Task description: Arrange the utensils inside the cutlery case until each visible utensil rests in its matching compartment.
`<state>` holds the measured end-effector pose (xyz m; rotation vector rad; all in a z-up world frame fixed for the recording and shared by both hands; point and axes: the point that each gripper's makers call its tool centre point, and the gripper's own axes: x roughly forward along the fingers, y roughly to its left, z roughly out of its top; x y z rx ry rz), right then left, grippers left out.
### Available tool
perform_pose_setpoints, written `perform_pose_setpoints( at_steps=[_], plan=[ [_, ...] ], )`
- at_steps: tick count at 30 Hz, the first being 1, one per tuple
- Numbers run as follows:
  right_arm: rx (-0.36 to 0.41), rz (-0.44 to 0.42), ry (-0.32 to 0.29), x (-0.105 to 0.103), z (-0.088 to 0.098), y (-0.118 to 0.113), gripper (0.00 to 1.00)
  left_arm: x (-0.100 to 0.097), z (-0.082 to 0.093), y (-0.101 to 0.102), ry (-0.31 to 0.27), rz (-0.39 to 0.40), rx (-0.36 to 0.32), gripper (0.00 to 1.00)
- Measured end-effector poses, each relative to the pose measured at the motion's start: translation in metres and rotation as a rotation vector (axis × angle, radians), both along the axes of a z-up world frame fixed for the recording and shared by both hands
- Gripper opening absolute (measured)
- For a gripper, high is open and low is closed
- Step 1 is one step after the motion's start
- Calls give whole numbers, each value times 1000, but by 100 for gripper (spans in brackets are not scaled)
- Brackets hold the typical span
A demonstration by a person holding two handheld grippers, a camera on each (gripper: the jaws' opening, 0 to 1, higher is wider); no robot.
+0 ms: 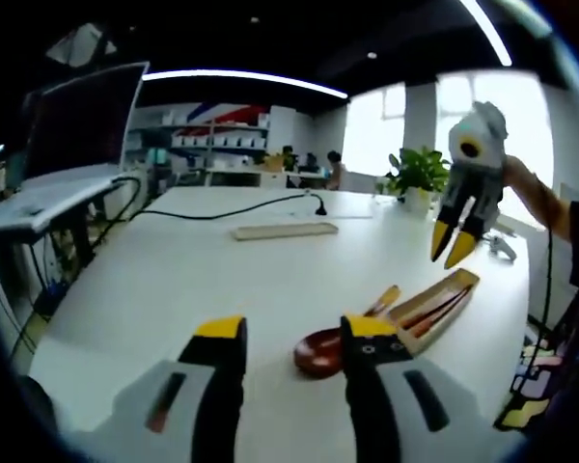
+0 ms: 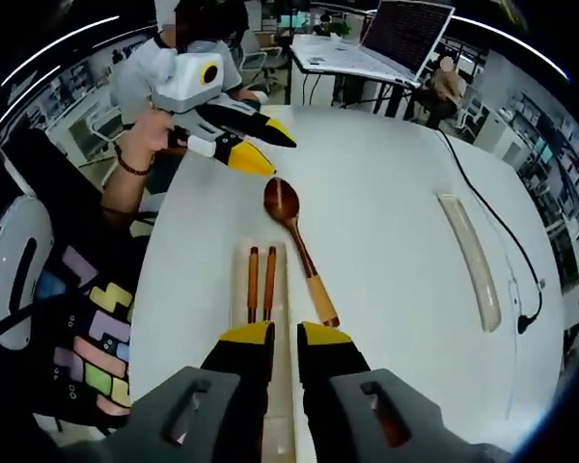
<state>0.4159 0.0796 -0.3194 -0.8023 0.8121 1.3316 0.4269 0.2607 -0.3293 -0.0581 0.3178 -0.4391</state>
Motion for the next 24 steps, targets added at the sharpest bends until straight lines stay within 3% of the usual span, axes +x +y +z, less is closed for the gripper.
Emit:
perform_pose_setpoints(
  at_steps=[4, 6, 7, 10, 13, 15, 17, 24],
  plan=[
    [-40, -7, -15, 18, -4, -6, 10, -1, 0, -1, 3, -7, 4, 41],
    [-11, -35, 47, 19, -7, -4, 10, -2, 2, -1, 4, -11, -6, 41],
    [-19, -42, 50, 24, -10, -5, 10, -2, 3, -1, 2, -13, -12, 41],
    [-59, -30, -9, 38, -17, -8, 10, -3, 2, -1, 7, -22, -4, 41],
    [-73, -13, -32, 41, -22, -6, 11, -5, -3, -2, 17, -41, 31, 41],
    [-87, -9, -11, 43, -26, -6, 10, -6, -5, -3, 20, -48, 52, 41],
    [-107, 1, -4, 36, -31, -4, 10, -6, -8, -4, 60, -37, 21, 44],
    [-137, 89, -30, 39, -38, 4, 12, -6, -9, -4, 34, -55, 57, 42]
  ],
)
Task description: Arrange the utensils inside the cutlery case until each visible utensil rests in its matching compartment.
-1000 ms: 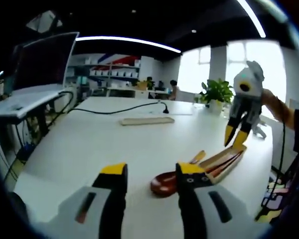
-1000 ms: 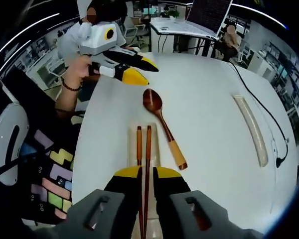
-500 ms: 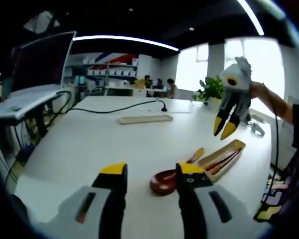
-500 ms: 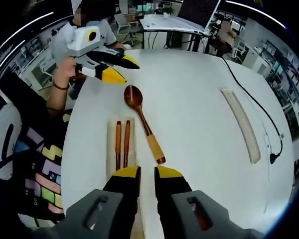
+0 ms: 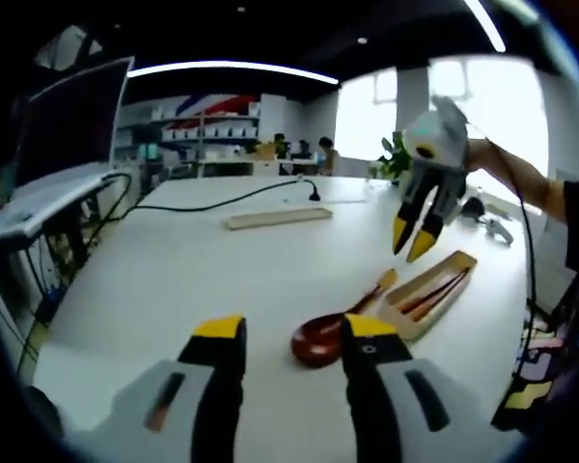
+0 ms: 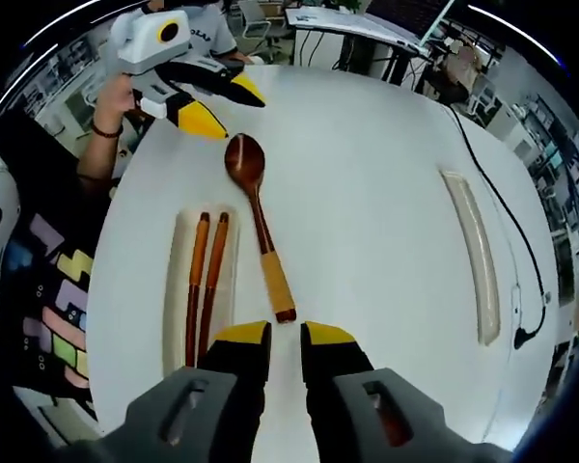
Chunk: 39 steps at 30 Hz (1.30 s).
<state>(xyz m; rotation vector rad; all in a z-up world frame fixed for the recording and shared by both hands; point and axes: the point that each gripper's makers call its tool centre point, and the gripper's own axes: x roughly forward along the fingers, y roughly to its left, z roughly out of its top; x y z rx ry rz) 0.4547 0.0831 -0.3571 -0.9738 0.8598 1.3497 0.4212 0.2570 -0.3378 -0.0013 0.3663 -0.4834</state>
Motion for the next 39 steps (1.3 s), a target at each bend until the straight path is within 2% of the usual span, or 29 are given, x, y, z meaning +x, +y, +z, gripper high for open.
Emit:
perform_pose_setpoints(
  at_steps=[2, 5, 8, 10, 13, 18, 22, 26, 28, 30, 32, 35, 39],
  plan=[
    [-4, 21, -2, 1, -2, 2, 12, -1, 3, -3, -15, -20, -13, 43],
    [2, 28, 25, 1, -7, 8, 13, -2, 4, -6, -14, -33, -36, 44],
    [-10, 43, 24, 3, -11, 12, 13, -5, -3, -5, -8, -51, 33, 48],
    [-6, 49, 34, 1, -13, 14, 13, -8, -5, -6, -1, -67, 51, 51],
    [-10, 58, 43, -5, -18, 16, 13, -11, -10, -7, 17, -85, 59, 51],
    [-16, 54, 62, -2, -23, 18, 12, -12, -19, -9, 44, -103, 80, 50],
    [-4, 50, 79, -3, -26, 20, 10, -12, -21, -12, 60, -104, 36, 40],
    [-8, 80, 58, -8, -28, 19, 10, -9, -24, -11, 76, -89, 1, 40],
    [-12, 126, 29, -9, -28, 19, 10, -5, -23, -10, 88, -65, -54, 41],
    [-13, 122, 24, -9, -28, 19, 9, -3, -23, -9, 101, -51, -95, 41],
    [-9, 116, 22, -9, -27, 18, 9, -3, -26, -8, 116, -50, -108, 40],
    [11, 112, 19, -10, -27, 17, 9, 4, -25, -5, 145, 17, -200, 47],
    [44, 102, 22, -11, -27, 17, 9, 5, -26, -7, 159, 16, -234, 43]
  ],
)
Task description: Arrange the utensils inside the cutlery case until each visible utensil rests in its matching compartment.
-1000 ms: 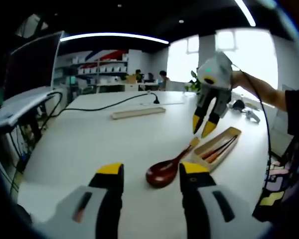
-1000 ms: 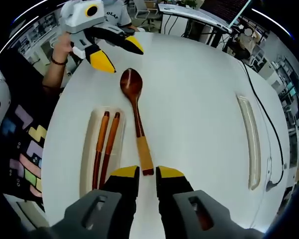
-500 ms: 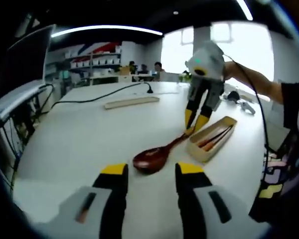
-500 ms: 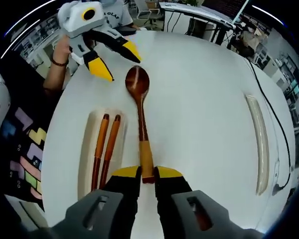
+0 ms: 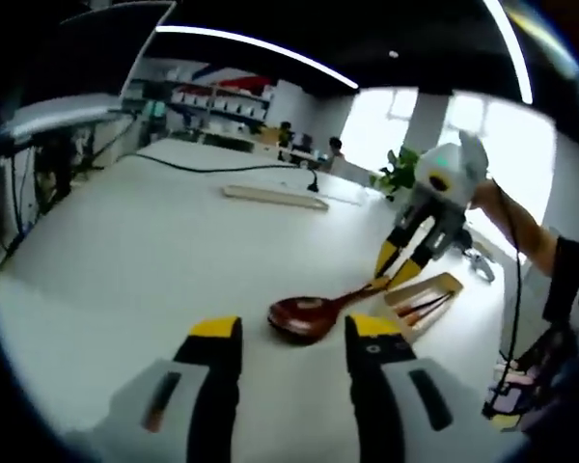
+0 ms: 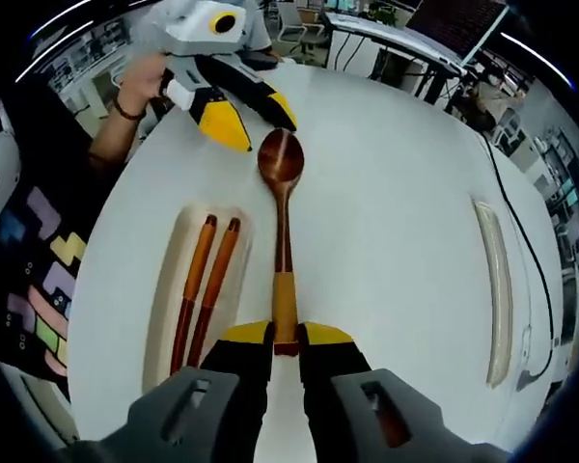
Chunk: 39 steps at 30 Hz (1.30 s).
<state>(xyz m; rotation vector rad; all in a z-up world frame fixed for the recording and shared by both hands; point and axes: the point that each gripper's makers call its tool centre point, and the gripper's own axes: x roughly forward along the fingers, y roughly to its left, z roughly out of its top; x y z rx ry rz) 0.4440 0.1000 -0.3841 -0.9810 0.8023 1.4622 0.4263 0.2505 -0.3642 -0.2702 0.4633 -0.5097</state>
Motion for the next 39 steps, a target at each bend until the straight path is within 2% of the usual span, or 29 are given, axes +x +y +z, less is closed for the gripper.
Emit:
perform_pose_setpoints(
  at_steps=[4, 8, 9, 10, 11, 13, 14, 15, 18, 22, 25, 28, 29, 30, 32, 33, 35, 39],
  plan=[
    [28, -13, 7, 0, 0, 0, 9, -1, 1, -6, 9, -17, -24, 33],
    [38, -10, 0, -1, 1, 1, 9, 3, -1, -11, 18, -9, -42, 34],
    [39, -9, -2, 0, 1, 1, 9, 5, 0, -11, 5, -9, -49, 34],
    [40, -11, -3, 0, 1, 1, 9, 5, 3, -17, 0, -28, -91, 34],
    [43, -11, -3, 0, 1, 1, 9, 7, 6, -20, 4, -30, -173, 33],
    [51, -3, -6, 0, 1, 1, 9, 10, 11, -19, 17, -8, -279, 25],
    [54, 1, -9, 0, 1, 1, 9, 13, 16, -17, -3, 13, -321, 20],
    [59, 5, -11, 0, 2, 1, 9, 14, 18, -16, -16, 19, -339, 20],
    [70, 16, -21, 0, 2, 1, 9, 14, 18, -19, -22, 23, -337, 20],
    [89, 42, -46, -1, 2, 1, 9, 27, 24, -18, -54, 112, -403, 17],
    [112, 51, -59, 2, 3, 1, 9, 29, 32, -20, -75, 146, -481, 14],
    [124, 45, -62, 2, 4, 1, 10, 26, 48, -23, -125, 122, -558, 10],
    [124, 56, -79, 2, 4, 2, 10, 24, 58, -26, -143, 106, -613, 8],
    [129, 35, -98, 4, 4, 3, 10, 22, 62, -28, -159, 98, -626, 8],
    [130, 15, -104, 5, 4, 4, 10, 24, 54, -24, -137, 148, -533, 6],
    [132, 5, -107, 6, 5, 4, 10, 24, 54, -24, -135, 162, -519, 5],
    [165, -29, -109, 8, 5, 7, 10, 24, 57, -22, -139, 184, -554, 5],
    [198, -76, -105, 11, 8, 5, 10, 23, 54, -20, -97, 183, -538, 5]
  ],
)
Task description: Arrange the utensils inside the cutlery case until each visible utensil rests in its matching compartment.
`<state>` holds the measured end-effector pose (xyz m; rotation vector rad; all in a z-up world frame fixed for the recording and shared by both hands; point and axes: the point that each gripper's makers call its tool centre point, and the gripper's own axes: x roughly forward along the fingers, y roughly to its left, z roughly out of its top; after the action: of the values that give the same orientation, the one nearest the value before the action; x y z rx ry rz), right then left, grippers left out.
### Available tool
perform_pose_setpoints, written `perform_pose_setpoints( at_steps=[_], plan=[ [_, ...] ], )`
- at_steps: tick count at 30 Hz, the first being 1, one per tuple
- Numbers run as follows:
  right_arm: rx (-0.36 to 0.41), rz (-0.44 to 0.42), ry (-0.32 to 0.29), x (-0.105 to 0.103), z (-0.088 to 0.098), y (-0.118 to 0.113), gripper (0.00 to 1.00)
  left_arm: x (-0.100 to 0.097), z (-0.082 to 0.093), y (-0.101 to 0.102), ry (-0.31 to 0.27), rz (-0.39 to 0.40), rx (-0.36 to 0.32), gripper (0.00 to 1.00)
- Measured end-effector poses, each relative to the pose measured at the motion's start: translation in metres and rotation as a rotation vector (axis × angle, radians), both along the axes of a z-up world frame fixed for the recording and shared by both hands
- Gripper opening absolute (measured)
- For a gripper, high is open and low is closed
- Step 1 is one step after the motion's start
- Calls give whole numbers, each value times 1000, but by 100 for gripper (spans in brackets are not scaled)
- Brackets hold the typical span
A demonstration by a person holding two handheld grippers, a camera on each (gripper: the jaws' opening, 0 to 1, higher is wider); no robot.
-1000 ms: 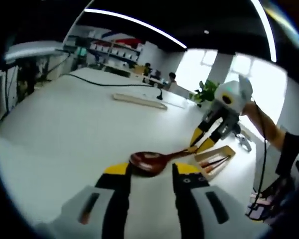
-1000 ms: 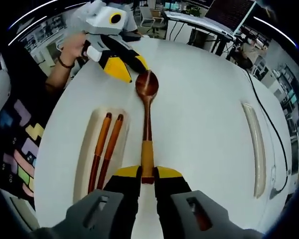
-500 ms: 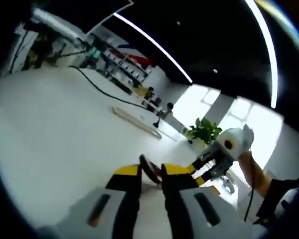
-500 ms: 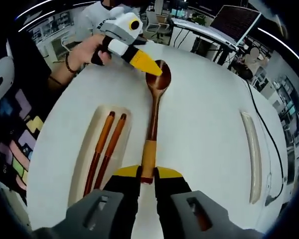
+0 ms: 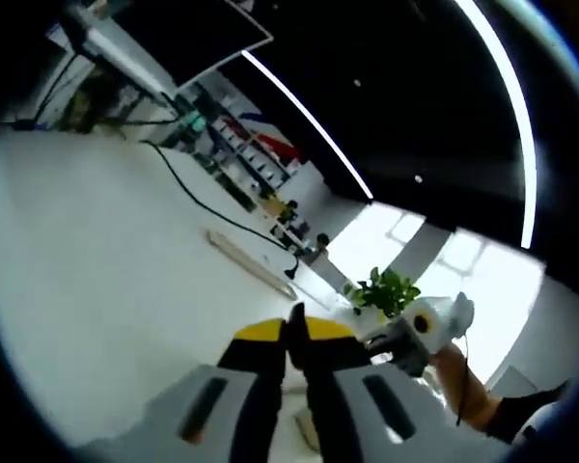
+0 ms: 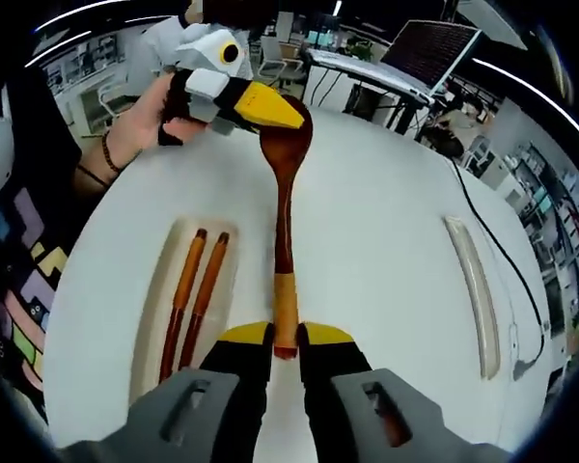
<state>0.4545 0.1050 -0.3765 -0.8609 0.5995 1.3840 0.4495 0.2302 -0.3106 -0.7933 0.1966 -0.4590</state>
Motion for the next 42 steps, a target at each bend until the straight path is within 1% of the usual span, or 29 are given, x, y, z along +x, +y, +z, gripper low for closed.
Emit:
perform_pose_setpoints(
  at_steps=[1, 3, 5, 9, 11, 15, 20, 25, 27, 30, 33, 37, 39, 40, 42],
  plan=[
    [30, -8, -18, -1, 5, 2, 10, -1, 1, 2, -2, 2, -11, 5],
    [47, -3, -56, -3, 12, 3, 10, -2, 4, 4, 2, 1, -23, 5],
    [80, -2, -111, -4, 23, 4, 10, -5, 10, 5, -9, 0, -49, 5],
    [86, 13, -133, -16, 32, -1, 10, -8, 16, 2, -21, -19, -75, 5],
    [93, 10, -176, -12, 41, -5, 10, -9, 20, -2, -31, -30, -89, 5],
    [94, -51, -168, -19, 45, -19, 10, -12, 24, -15, -39, -70, -87, 5],
    [101, -94, -166, -28, 46, -35, 10, -17, 28, -35, -49, -137, -53, 5],
    [113, -127, -206, -33, 58, -58, 10, -23, 31, -57, -58, -206, -42, 5],
    [136, -143, -219, -37, 61, -65, 10, -24, 30, -61, -53, -226, -47, 5],
    [152, -153, -223, -47, 59, -73, 10, -28, 26, -70, -34, -278, -42, 5],
    [164, -175, -223, -55, 55, -81, 10, -33, 24, -79, -25, -317, -16, 5],
    [165, -185, -237, -59, 51, -92, 10, -40, 19, -92, -18, -372, 40, 5],
    [169, -176, -233, -61, 48, -97, 10, -42, 17, -97, -36, -391, 80, 5],
    [174, -177, -212, -62, 46, -99, 10, -42, 16, -99, -49, -397, 104, 5],
    [179, -180, -191, -64, 42, -100, 9, -42, 10, -101, -60, -394, 168, 6]
  ],
)
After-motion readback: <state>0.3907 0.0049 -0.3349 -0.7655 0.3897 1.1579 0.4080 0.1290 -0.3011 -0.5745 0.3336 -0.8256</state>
